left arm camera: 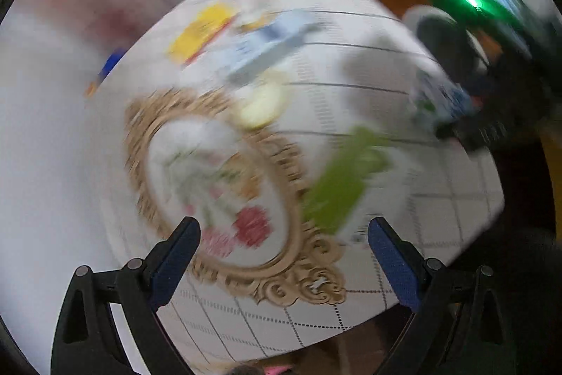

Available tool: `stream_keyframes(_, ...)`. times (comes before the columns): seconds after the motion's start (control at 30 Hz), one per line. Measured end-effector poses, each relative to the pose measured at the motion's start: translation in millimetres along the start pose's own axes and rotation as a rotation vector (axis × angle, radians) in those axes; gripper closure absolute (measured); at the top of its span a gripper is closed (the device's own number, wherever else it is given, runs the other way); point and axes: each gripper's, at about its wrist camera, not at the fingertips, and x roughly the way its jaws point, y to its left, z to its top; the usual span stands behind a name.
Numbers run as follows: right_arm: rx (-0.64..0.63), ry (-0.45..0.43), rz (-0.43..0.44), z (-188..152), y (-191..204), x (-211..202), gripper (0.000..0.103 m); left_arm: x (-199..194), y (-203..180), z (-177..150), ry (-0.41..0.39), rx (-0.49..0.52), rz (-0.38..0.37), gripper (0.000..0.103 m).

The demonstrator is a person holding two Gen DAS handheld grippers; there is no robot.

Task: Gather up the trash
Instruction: 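Grasp the green box with the left gripper while the right grasps the milk carton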

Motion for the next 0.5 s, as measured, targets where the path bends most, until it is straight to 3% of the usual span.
stream_keyframes(0.13,0.151,-0.004,0.012,-25,-29,-2,0.039,19,-39,17,0.041,0.239,-0.005,0.005)
stream_keyframes(0.2,0.190,-0.009,0.023,-38,-39,0,0.039,32,-49,25,0.053,0.295,0.017,0.005)
stream_keyframes(0.33,0.217,-0.017,0.028,-37,-37,-1,0.040,51,-48,39,0.080,0.284,-0.027,0.007)
stream_keyframes(0.37,0.223,-0.023,0.032,-37,-36,-1,0.040,52,-45,40,0.082,0.270,-0.050,0.014)
stream_keyframes(0.4,0.228,-0.027,0.033,-29,-39,-6,0.040,54,-40,43,0.089,0.237,-0.097,0.029)
stream_keyframes(0.43,0.234,-0.035,0.038,-28,-35,-6,0.040,56,-34,44,0.098,0.202,-0.119,0.035)
stream_keyframes(0.5,0.243,-0.054,0.044,-26,-27,-11,0.040,56,-21,44,0.105,0.128,-0.114,0.035)
